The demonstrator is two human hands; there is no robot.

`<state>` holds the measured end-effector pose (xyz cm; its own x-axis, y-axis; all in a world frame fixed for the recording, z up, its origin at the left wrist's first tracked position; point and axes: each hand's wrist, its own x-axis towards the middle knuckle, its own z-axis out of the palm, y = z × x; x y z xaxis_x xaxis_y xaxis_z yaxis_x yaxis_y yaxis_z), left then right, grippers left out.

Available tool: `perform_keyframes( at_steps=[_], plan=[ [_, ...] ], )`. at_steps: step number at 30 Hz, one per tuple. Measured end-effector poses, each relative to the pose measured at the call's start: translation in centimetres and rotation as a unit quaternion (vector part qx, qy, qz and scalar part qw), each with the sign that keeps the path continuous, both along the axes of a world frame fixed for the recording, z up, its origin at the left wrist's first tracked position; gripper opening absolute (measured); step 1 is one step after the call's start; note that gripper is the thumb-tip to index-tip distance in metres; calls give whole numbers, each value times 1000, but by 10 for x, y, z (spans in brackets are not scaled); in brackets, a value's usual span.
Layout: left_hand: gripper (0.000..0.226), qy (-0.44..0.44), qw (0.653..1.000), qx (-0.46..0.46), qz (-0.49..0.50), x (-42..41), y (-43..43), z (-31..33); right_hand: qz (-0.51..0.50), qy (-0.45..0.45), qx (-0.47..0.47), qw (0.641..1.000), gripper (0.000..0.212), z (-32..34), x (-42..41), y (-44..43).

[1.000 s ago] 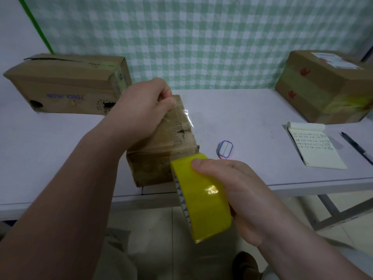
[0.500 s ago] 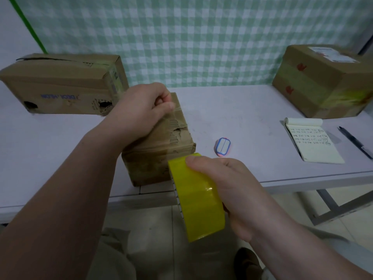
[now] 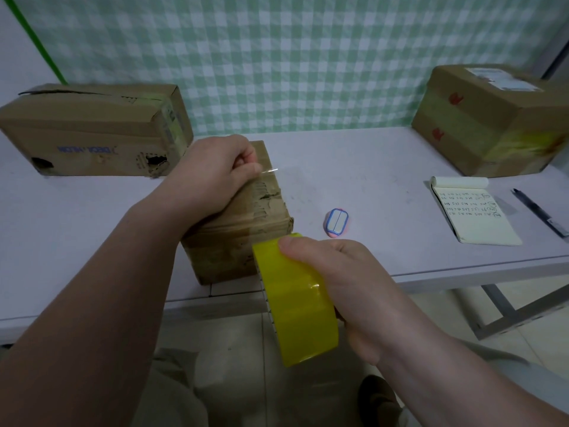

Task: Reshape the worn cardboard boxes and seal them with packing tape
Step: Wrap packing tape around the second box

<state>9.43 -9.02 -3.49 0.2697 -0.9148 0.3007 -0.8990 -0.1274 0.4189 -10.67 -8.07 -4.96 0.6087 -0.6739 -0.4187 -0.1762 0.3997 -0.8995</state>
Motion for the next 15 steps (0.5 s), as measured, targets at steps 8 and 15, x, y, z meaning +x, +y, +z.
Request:
perform_keyframes(
  at_steps=[8,15],
  plan=[
    [13,6,1000,-3,4,1,0,3,5,-10,-7,1000,29,1,1,-1],
    [12,-10,1000,8,1,3,-2,-2,12,-12,-2,1000,28,-3,2,-1]
  ],
)
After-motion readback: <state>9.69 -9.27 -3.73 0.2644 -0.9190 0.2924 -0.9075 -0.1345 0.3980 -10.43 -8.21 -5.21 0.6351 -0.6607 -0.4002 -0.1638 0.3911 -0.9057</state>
